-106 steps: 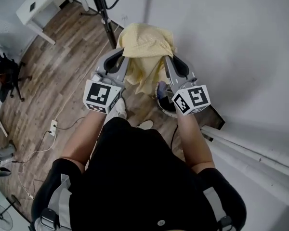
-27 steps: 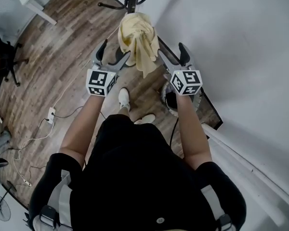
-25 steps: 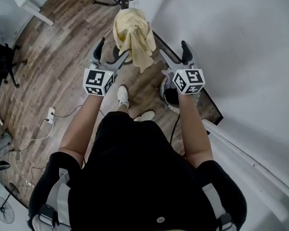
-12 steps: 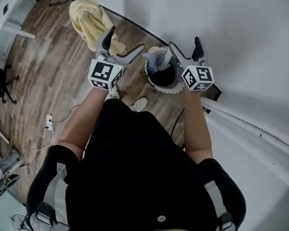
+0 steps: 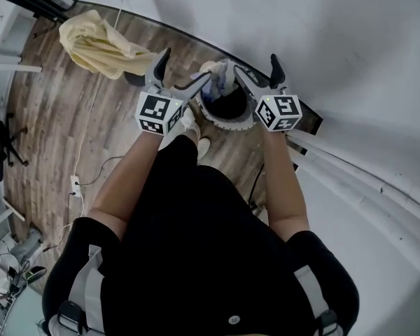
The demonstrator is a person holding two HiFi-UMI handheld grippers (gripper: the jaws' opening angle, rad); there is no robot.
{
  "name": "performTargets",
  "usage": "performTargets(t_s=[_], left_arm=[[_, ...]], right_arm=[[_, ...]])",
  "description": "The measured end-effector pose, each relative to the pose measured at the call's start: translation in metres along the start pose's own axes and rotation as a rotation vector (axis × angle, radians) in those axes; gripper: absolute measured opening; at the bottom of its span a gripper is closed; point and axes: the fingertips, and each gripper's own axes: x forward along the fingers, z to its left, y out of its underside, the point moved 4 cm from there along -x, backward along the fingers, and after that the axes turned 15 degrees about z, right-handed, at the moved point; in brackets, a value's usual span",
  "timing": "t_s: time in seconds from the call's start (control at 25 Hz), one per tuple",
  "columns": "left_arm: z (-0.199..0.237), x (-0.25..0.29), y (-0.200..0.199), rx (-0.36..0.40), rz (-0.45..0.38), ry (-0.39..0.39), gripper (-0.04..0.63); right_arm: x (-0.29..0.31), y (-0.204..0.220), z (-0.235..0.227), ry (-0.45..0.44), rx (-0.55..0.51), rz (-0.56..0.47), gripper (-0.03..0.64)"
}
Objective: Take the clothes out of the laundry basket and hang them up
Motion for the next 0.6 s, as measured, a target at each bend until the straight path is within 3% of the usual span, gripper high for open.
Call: performTargets(t_s=[0.28, 0.6], left_arm=[[0.031, 0.089, 0.037, -0.048, 0.081, 0.013, 0.502], [0.06, 0.187, 0.119, -0.099, 0.281, 0.033, 0.5]], right_arm=[[0.071, 0.025, -0.039, -0.038, -0.024, 0.107, 0.492], [0.159, 0.092, -0.096, -0.104, -0.032, 0.265, 0.474]])
